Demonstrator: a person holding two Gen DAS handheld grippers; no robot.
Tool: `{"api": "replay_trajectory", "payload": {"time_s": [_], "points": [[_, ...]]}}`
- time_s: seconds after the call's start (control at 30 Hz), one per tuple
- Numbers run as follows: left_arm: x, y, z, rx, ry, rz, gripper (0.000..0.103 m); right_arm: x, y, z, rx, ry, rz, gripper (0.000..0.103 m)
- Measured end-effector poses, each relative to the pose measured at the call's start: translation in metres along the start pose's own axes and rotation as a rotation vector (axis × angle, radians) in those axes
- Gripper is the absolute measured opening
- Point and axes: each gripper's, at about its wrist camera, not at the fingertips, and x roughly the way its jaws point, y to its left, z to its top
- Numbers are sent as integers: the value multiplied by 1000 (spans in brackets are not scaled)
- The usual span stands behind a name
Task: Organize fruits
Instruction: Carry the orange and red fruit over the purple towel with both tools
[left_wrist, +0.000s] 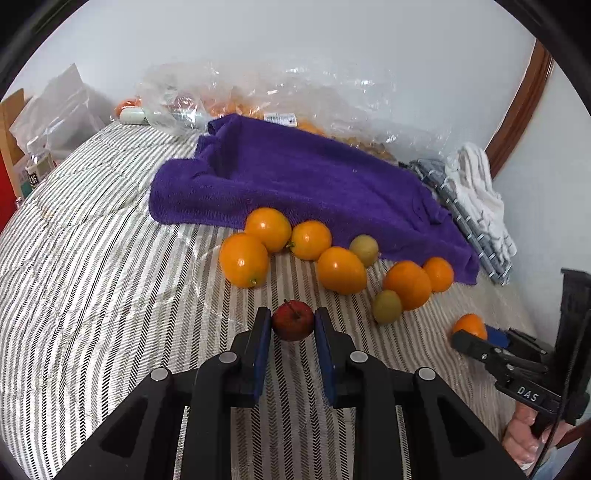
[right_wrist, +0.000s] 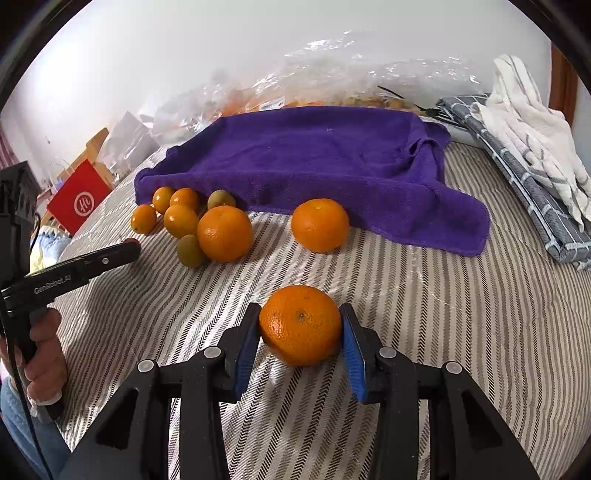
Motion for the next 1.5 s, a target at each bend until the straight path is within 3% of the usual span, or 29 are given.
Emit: {"api": "replay_trajectory", "payload": {"time_s": [0.17, 0.37, 0.67, 0.87, 1.1, 1.5], "points": [[-7, 1, -1, -19, -25, -5, 23, -3, -5, -1, 35, -5, 6, 42], [-20, -6, -5, 6, -17, -71, 23, -8, -10, -3, 84, 4, -7, 42], [-54, -15, 29, 77, -44, -77, 23, -50, -12, 10, 131, -79, -90, 42], [-70, -18, 67, 105, -66, -100, 23, -78, -9, 30, 159, -142, -159, 42], [-64, -26, 108, 117, -85, -115, 23, -97, 6, 65, 152, -201, -169, 42], [-28, -45, 157, 167, -160, -89, 23, -62, 10, 135, 105, -218, -143, 42]]}}
